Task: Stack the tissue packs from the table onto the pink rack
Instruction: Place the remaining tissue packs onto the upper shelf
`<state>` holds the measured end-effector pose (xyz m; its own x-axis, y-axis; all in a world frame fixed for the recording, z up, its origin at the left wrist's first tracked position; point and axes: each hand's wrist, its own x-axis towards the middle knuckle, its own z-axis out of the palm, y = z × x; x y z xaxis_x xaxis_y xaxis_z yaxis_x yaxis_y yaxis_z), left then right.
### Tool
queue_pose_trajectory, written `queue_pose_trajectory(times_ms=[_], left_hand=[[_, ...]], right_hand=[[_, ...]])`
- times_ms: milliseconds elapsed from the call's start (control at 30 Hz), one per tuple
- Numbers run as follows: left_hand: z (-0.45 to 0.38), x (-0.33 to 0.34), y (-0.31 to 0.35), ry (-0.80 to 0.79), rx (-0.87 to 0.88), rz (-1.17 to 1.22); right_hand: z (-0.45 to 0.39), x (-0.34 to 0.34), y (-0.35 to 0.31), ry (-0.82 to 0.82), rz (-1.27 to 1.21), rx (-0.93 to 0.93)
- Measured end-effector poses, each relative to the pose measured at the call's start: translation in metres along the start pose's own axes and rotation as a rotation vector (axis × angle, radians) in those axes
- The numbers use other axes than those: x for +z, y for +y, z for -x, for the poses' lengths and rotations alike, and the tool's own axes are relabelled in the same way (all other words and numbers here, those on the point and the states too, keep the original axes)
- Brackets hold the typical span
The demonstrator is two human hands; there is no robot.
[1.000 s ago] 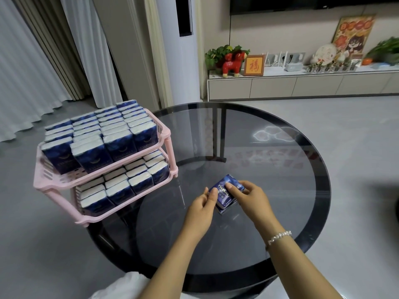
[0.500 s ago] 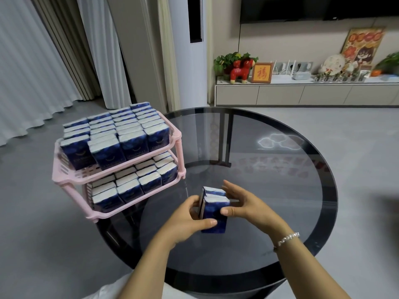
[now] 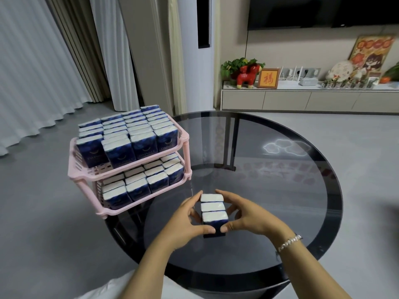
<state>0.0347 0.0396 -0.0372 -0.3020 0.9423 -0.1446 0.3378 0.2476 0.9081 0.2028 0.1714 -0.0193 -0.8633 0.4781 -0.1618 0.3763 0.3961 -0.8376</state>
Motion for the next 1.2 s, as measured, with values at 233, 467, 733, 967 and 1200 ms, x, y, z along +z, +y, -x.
queue_pose_trajectory(times_ms=[233,467,733,967,1200], left_hand=[[0.004,0.0,0.011,0.125,0.012,-0.005],[0.034,-0.042,0.035,0.249,0.09,-0.033],[0.081,-0.109,0.069,0.393,0.181,-0.018],[0.103,-0.164,0.083,0.549,0.18,-0.052],[0.099,-0.217,0.086,0.621,0.154,-0.155]], right_hand=[[-0.001,0.0,-0.007,0.017,-0.023,-0.031],[-0.011,-0.004,-0.056,-0.034,-0.078,-0.175],[-0.034,0.007,-0.142,-0.127,-0.06,-0.384],[-0.071,0.022,-0.202,-0.19,-0.027,-0.447],[-0.117,0.033,-0.246,-0.092,0.136,-0.528]])
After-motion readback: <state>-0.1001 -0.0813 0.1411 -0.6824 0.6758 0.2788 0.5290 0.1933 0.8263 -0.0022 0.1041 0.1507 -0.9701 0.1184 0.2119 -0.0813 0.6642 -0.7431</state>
